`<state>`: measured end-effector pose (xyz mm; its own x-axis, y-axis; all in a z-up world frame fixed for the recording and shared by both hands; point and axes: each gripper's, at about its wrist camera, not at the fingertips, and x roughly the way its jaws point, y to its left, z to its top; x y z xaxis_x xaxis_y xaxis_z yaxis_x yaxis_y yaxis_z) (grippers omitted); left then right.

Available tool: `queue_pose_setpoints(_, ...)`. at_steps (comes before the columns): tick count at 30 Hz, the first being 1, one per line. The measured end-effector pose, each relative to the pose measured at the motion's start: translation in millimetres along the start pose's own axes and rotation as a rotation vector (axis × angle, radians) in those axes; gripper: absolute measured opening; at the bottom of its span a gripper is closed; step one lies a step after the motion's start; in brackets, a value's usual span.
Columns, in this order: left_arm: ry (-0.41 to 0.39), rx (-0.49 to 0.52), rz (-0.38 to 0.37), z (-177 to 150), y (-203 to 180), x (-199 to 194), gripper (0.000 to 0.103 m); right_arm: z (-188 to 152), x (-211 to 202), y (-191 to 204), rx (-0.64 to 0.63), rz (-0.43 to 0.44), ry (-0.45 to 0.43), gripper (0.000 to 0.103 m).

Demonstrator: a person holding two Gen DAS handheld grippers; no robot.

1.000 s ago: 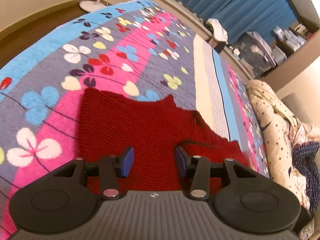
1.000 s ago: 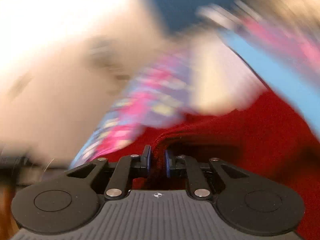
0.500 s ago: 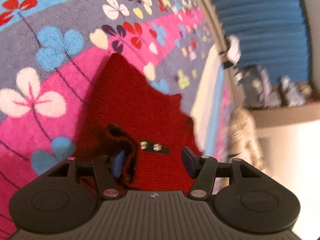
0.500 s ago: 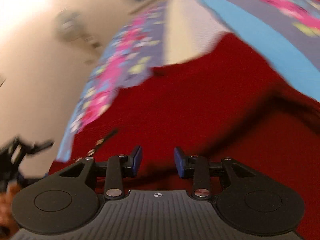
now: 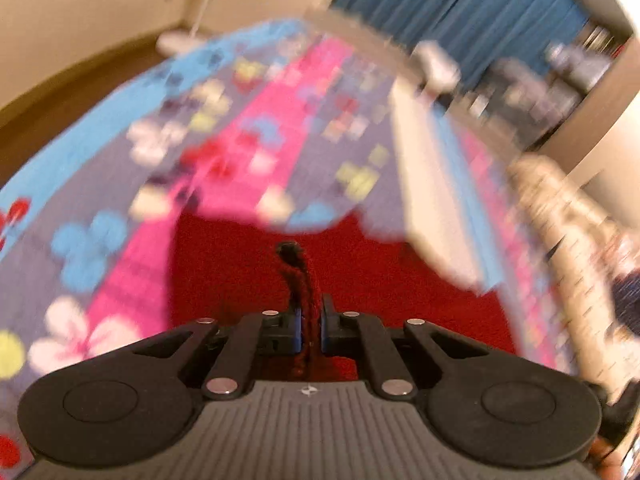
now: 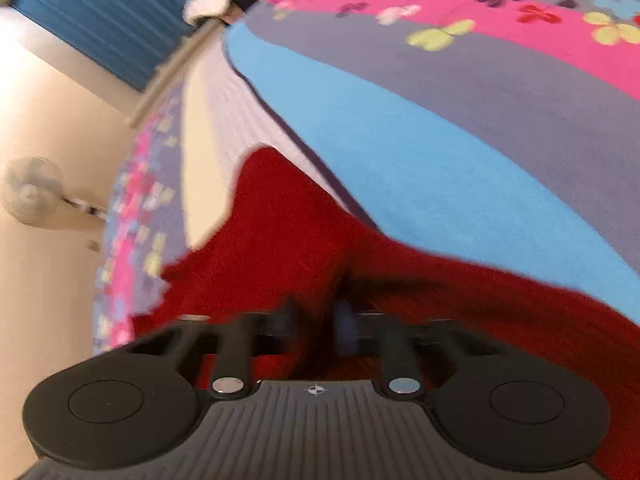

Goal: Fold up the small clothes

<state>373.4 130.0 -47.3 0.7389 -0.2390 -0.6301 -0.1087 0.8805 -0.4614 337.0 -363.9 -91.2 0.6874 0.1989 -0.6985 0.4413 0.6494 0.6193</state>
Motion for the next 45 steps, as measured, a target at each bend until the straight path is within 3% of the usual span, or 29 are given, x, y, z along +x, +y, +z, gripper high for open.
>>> queue_pose_setpoints(2, -0.118, 0.006, -0.084, 0.7, -4.8, -15.2, 0.008, 5.1, -11.0, -3.7, 0.064, 0.087, -0.089, 0.012)
queue_pose_setpoints(4, -0.161, 0.048, -0.112, -1.5, -12.5, -19.2, 0.009, 2.9, -30.0, -12.8, 0.125, 0.148, -0.232, 0.012)
queue_pose_setpoints(6, -0.041, 0.053, -0.048, -5.8, -12.7, -0.7, 0.009, -1.6, -25.2, -22.8, 0.178, 0.118, -0.225, 0.012)
queue_pose_setpoints(9, 0.145, 0.005, 0.129, -19.3, 2.2, 28.5, 0.011, -15.8, -3.0, -31.9, 0.205, -0.016, -0.091, 0.014)
queue_pose_setpoints(10, 0.152, -0.004, 0.169, -19.9, 4.7, 29.5, 0.013, -18.4, -1.9, -31.6, 0.211, -0.019, -0.085, 0.014)
queue_pose_setpoints(11, 0.132, -0.004, 0.182, -18.8, 4.8, 25.7, 0.014, -20.6, -7.1, -27.6, 0.193, -0.026, -0.094, 0.021)
queue_pose_setpoints(15, 0.016, 0.030, 0.136, -14.3, -5.1, 1.8, 0.016, -28.3, -44.5, 3.4, 0.026, -0.017, -0.209, 0.023)
queue_pose_setpoints(16, 0.015, 0.039, 0.118, -16.5, -10.2, 1.0, 0.016, -31.0, -50.7, 9.5, -0.018, -0.011, -0.243, 0.023)
queue_pose_setpoints(18, 0.067, 0.055, 0.120, -22.7, -13.7, 12.7, 0.016, -31.4, -53.5, 17.6, -0.110, 0.003, -0.275, 0.035)
queue_pose_setpoints(19, 0.127, 0.070, 0.141, -27.6, -15.0, 25.2, 0.016, -24.4, -43.1, 15.9, -0.137, 0.009, -0.228, 0.048)
queue_pose_setpoints(20, 0.208, 0.096, 0.186, -35.5, -13.6, 39.4, 0.015, -16.6, -24.1, 14.0, -0.162, 0.008, -0.126, 0.049)
queue_pose_setpoints(21, 0.213, 0.129, 0.210, -44.4, -14.7, 42.8, 0.015, -10.8, -2.8, 10.3, -0.196, -0.024, -0.014, 0.046)
queue_pose_setpoints(22, 0.186, 0.153, 0.217, -46.9, -20.4, 38.7, 0.015, -8.8, 2.5, 6.0, -0.208, -0.060, -0.004, 0.026)
queue_pose_setpoints(23, 0.166, 0.183, 0.227, -48.5, -29.5, 27.8, 0.018, -9.7, -6.7, 3.6, -0.198, -0.082, -0.043, 0.021)
queue_pose_setpoints(24, 0.121, 0.213, 0.205, -50.0, -38.5, 10.9, 0.025, -10.1, -23.2, 5.1, -0.201, -0.090, -0.079, 0.024)
queue_pose_setpoints(27, -0.028, 0.297, 0.132, -59.5, -60.0, -43.3, 0.048, -16.2, -88.2, 13.0, -0.315, 0.027, -0.222, 0.029)
queue_pose_setpoints(29, -0.108, 0.328, 0.089, -71.1, -72.0, -87.4, 0.054, -30.4, -141.4, 11.5, -0.423, 0.080, -0.328, 0.045)
queue_pose_setpoints(32, -0.154, 0.326, 0.026, -91.9, -88.7, -149.6, 0.056, -54.9, -204.4, -6.7, -0.585, 0.129, -0.413, 0.049)
queue_pose_setpoints(34, -0.184, 0.363, 0.012, -112.4, -108.5, -197.5, 0.060, -74.8, -242.5, -27.8, -0.618, 0.149, -0.447, 0.050)
queue_pose_setpoints(37, -0.239, 0.432, -0.001, -144.1, -136.4, -262.3, 0.065, -92.5, -281.3, -60.0, -0.567, 0.173, -0.413, 0.050)
queue_pose_setpoints(40, -0.289, 0.466, -0.005, -171.4, -158.4, -318.5, 0.069, -99.3, -320.8, -79.9, -0.556, 0.192, -0.469, 0.050)
queue_pose_setpoints(45, -0.341, 0.461, -0.020, -208.6, -188.6, -390.8, 0.073, -100.0, -346.9, -106.5, -0.608, 0.138, -0.495, 0.051)
